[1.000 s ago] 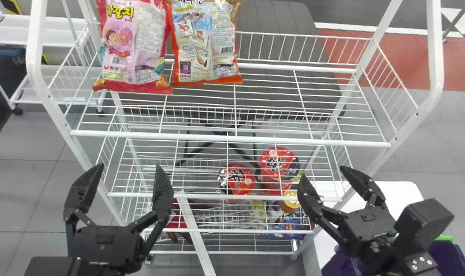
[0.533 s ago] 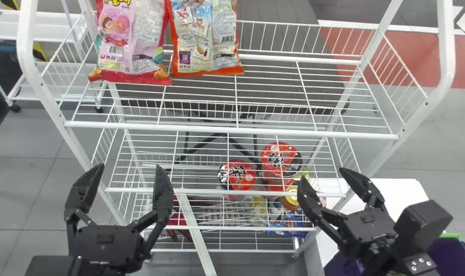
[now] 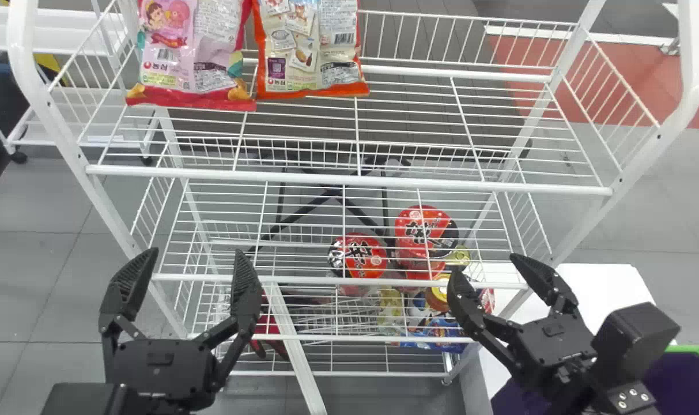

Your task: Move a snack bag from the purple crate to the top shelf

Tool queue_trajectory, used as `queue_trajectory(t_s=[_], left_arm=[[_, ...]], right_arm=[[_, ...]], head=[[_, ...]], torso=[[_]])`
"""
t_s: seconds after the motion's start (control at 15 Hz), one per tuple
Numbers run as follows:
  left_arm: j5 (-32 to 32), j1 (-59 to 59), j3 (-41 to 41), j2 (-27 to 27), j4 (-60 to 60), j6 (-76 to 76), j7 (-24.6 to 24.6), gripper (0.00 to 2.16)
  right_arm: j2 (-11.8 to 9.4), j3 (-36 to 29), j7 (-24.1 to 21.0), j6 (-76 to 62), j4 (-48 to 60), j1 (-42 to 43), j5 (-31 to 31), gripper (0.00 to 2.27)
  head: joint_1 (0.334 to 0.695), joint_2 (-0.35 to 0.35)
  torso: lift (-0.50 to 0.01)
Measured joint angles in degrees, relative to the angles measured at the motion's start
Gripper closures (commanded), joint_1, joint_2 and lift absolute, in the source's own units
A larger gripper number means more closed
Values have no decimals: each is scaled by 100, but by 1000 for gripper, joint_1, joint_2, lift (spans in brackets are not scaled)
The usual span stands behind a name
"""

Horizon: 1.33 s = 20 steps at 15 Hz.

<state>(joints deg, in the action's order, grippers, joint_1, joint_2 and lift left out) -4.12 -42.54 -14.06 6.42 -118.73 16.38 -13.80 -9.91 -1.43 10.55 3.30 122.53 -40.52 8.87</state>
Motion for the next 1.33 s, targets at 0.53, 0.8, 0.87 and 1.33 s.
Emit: queue_trajectory(t_s=[0.53, 0.8, 0.87, 1.33], left_arm=[[19, 26, 0, -1, 70, 0, 0, 124], [17, 1, 0, -1, 52, 0, -15, 130], [17, -12, -2, -2, 37, 0, -17, 130], [16, -27, -24, -8, 17, 0, -11, 130]], right_arm=[[-3, 2, 0, -12, -36, 1, 1, 178], [-17, 2, 3, -55, -45, 1, 9, 178], [-26, 2, 7, -58, -44, 0, 10, 178], [-54, -23, 12, -72, -10, -34, 51, 178]], head=[[695, -88], [695, -88], [695, -88], [695, -94]], torso=[[-216], [-232], [-235], [-264]])
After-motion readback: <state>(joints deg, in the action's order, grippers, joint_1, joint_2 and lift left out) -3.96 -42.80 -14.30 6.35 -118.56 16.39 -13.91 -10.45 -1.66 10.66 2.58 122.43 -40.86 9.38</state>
